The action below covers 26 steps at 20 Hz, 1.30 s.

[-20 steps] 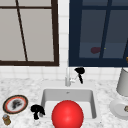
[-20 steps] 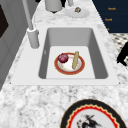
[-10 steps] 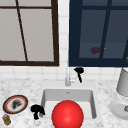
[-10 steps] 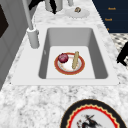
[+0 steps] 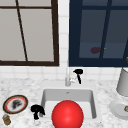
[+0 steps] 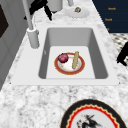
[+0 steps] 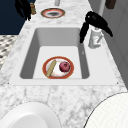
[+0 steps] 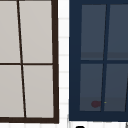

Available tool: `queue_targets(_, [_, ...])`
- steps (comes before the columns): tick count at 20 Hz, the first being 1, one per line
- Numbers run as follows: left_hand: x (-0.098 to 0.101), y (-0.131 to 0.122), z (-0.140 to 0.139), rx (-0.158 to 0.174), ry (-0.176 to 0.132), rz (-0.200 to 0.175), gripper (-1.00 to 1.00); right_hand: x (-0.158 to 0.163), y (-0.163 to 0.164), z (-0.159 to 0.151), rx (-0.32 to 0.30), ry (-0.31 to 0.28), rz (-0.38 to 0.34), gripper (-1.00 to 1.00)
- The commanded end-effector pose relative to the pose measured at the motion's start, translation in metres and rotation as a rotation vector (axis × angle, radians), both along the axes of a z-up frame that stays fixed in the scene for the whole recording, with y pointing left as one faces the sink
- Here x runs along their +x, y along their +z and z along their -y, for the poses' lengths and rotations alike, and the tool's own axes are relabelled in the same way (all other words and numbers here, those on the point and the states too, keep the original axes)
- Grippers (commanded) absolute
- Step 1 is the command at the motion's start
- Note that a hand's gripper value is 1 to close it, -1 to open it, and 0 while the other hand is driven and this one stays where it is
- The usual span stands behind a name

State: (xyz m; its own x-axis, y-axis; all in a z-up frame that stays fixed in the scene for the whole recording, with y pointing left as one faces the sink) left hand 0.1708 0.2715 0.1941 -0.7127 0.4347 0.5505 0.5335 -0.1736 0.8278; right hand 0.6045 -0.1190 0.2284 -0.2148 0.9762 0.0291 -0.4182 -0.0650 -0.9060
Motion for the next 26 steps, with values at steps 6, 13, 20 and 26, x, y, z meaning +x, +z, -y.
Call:
queue_targets(6, [0.000, 0.000, 0.000, 0.000, 0.000, 0.000, 0.00, 0.037, -0.026, 0.000, -0.001, 0.048, -0.145, 1.00])
queue_targets(13, [0.000, 0.000, 0.000, 0.000, 0.000, 0.000, 0.00, 0.057, -0.038, 0.000, 0.019, 0.010, -0.161, 1.00])
queue_targets(20, [0.000, 0.000, 0.000, 0.000, 0.000, 0.000, 0.00, 0.050, -0.029, 0.001, 0.019, 0.016, -0.150, 1.00])
queue_targets(26, [0.000, 0.000, 0.000, 0.000, 0.000, 0.000, 0.00, 0.067, -0.010, -0.017, 0.002, -0.009, -0.190, 1.00])
